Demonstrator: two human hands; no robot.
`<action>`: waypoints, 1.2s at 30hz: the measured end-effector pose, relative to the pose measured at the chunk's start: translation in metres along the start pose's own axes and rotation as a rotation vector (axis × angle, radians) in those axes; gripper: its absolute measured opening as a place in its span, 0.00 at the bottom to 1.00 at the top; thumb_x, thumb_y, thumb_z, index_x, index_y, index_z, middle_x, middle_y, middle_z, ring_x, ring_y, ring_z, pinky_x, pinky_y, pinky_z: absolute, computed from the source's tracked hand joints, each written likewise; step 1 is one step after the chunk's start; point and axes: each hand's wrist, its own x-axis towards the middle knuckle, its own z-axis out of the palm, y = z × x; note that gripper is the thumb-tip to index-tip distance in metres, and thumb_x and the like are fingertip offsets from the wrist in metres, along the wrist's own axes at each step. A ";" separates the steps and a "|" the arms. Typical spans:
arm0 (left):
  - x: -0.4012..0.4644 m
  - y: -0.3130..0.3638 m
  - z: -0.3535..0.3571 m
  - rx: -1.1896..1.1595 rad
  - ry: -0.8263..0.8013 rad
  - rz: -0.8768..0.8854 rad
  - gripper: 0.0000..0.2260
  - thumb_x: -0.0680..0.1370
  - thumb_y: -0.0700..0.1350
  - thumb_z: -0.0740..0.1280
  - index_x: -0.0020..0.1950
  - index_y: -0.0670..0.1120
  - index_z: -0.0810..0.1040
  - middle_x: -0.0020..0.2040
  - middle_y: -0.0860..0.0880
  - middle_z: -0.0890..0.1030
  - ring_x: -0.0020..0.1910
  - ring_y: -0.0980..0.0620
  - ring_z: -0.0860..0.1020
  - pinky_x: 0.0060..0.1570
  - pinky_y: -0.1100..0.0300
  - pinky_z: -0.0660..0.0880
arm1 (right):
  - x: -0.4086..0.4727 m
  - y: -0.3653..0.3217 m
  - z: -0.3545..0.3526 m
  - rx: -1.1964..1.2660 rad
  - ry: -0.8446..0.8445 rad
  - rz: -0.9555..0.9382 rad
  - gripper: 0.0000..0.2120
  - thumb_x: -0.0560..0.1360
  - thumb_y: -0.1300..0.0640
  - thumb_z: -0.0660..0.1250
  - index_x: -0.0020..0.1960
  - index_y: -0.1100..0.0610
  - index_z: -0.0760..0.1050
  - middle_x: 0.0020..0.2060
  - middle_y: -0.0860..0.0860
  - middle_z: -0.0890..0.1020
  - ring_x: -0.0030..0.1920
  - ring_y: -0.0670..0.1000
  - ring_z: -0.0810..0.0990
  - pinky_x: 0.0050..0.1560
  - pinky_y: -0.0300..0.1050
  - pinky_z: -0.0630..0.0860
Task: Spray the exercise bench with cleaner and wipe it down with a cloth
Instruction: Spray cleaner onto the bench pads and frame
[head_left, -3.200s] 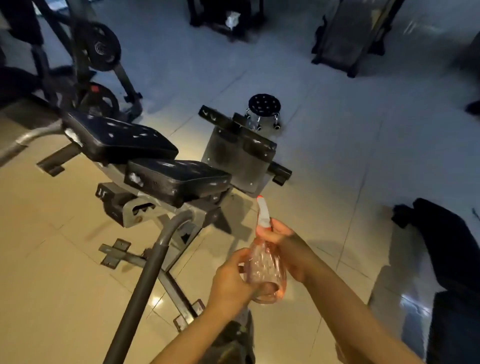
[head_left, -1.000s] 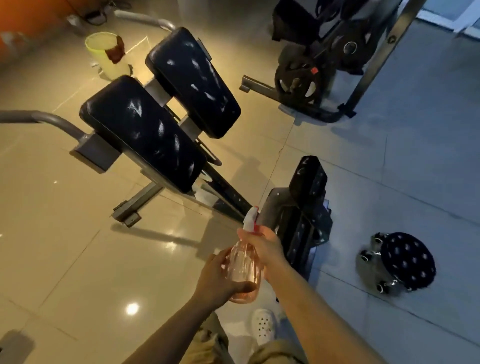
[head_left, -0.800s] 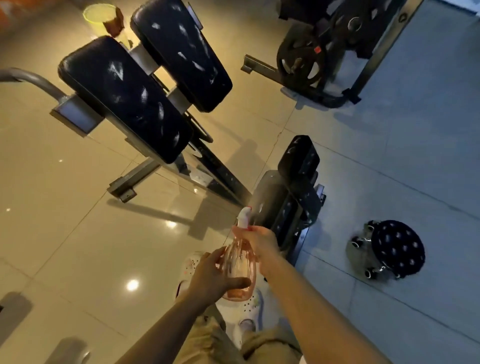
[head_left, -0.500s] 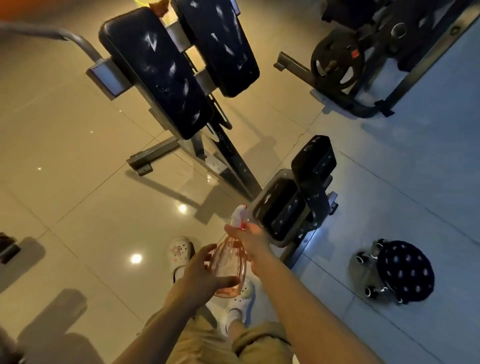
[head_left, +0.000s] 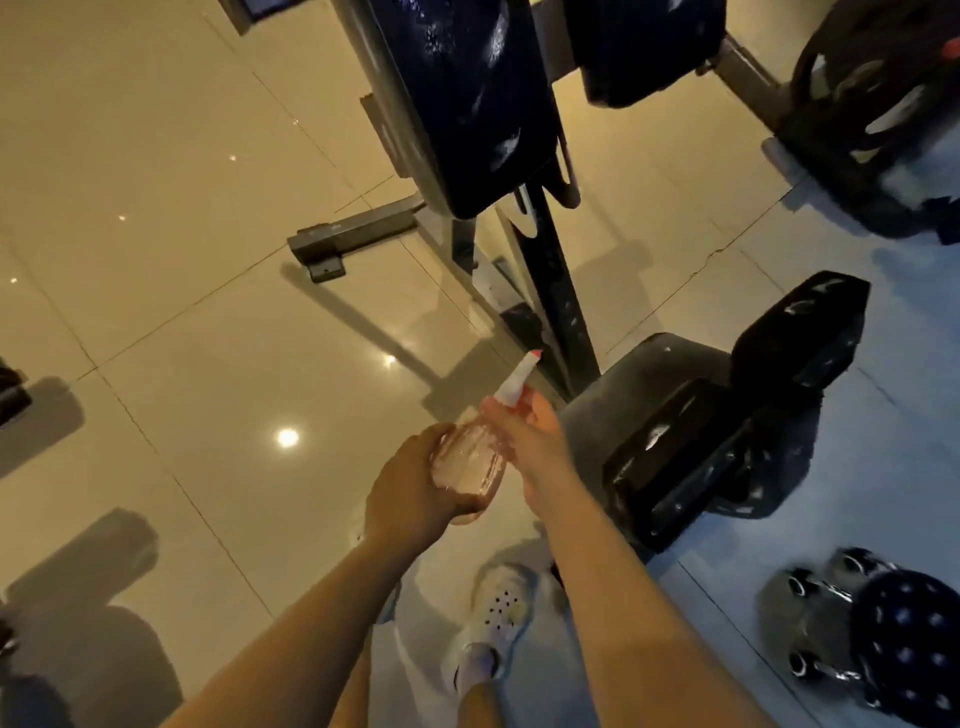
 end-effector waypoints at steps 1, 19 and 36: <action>0.013 0.000 0.006 0.015 0.014 0.004 0.38 0.64 0.52 0.79 0.71 0.55 0.68 0.64 0.54 0.76 0.60 0.51 0.75 0.54 0.58 0.72 | 0.016 0.001 -0.003 -0.015 0.011 -0.007 0.16 0.74 0.57 0.73 0.58 0.45 0.74 0.53 0.49 0.82 0.55 0.52 0.81 0.59 0.53 0.78; 0.056 -0.052 0.010 0.159 -0.386 0.048 0.37 0.67 0.47 0.78 0.73 0.51 0.66 0.65 0.49 0.76 0.61 0.47 0.74 0.58 0.57 0.69 | 0.038 0.066 0.000 0.053 0.252 0.144 0.14 0.73 0.56 0.74 0.56 0.54 0.76 0.51 0.54 0.84 0.51 0.53 0.84 0.56 0.53 0.80; 0.019 -0.073 0.002 0.123 -0.345 0.021 0.38 0.66 0.49 0.78 0.73 0.52 0.67 0.62 0.50 0.79 0.60 0.47 0.76 0.58 0.56 0.71 | 0.006 0.076 0.024 -0.019 0.261 0.204 0.12 0.74 0.56 0.72 0.56 0.55 0.77 0.48 0.55 0.84 0.48 0.53 0.84 0.51 0.50 0.81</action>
